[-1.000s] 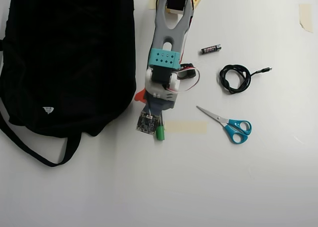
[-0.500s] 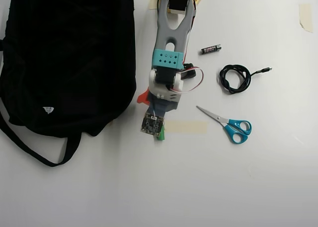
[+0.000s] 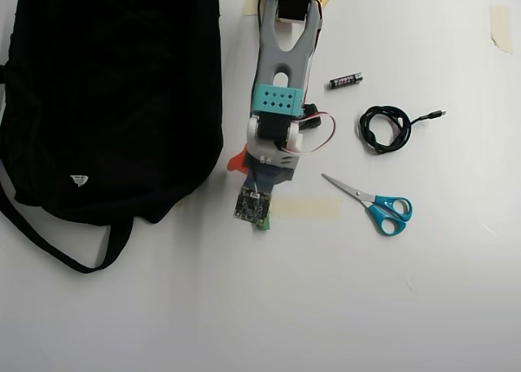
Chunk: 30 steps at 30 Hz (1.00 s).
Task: Put the green marker into the black bag
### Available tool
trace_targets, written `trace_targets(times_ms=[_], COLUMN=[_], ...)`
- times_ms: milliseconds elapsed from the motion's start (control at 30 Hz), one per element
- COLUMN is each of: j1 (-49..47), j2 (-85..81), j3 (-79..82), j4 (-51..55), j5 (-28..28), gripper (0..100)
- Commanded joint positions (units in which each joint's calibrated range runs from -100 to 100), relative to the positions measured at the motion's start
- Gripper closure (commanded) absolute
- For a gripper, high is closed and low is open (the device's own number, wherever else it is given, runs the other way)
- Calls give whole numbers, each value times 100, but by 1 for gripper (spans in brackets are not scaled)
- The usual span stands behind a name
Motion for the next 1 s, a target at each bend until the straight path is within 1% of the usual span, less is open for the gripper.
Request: trace_targets(times_ms=[0,100,300,700,767,800,867,967], j1=[-96,-155,-238,-245,-245,-245,-268,-298], j2=[-6,11,11,44,44,44,44,36], j3=[-166,-166,-166,-103,-103,-103,-103,-103], j4=[-70,-70,-156,-208,-208,-216,-225,-225], j5=[-13,-13,-2,-2,-2,3,3,3], gripper=[63,63,69,70,73,78,82,86])
